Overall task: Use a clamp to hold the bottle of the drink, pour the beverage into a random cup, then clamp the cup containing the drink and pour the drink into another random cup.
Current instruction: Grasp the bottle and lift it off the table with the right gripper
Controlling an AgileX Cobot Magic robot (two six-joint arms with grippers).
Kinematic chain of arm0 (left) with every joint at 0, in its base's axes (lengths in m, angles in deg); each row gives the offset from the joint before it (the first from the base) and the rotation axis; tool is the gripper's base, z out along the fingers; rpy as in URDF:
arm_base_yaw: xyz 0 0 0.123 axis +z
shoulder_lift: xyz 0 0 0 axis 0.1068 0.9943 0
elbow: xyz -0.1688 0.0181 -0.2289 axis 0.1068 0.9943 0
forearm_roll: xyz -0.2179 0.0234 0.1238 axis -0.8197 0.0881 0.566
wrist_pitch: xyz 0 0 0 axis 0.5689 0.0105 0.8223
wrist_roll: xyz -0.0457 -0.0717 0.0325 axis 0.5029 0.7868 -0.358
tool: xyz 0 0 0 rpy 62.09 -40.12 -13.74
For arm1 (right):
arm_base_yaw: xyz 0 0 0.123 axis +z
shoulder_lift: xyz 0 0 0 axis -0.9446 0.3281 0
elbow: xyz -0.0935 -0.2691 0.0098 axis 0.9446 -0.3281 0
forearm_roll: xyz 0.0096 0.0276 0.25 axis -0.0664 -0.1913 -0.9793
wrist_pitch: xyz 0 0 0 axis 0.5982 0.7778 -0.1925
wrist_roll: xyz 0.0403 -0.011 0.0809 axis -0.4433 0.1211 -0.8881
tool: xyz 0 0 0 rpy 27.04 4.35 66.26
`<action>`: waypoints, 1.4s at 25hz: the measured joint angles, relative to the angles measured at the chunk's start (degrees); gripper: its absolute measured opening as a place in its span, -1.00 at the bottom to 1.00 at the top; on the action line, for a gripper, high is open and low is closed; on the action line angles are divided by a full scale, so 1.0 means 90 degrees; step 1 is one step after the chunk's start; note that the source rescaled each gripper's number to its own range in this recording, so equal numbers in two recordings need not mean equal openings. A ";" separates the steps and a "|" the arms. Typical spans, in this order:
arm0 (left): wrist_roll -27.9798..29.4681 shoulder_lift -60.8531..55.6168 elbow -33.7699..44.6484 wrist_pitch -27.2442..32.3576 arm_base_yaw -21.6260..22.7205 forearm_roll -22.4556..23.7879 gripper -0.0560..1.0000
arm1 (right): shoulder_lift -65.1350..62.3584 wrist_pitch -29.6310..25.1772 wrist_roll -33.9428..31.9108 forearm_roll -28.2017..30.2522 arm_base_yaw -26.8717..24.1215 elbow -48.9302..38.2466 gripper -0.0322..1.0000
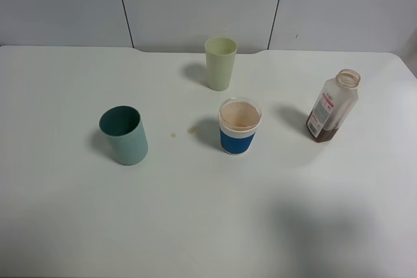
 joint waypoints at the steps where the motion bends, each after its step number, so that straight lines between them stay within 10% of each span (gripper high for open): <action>1: 0.0000 0.0000 0.0000 0.0000 0.0000 0.0000 0.06 | 0.0000 0.0000 0.0000 0.0000 0.0000 0.0000 1.00; 35: 0.0000 0.0000 0.0000 0.0000 0.0000 0.0000 0.06 | 0.0000 0.0000 0.0000 0.0000 0.0000 0.0000 1.00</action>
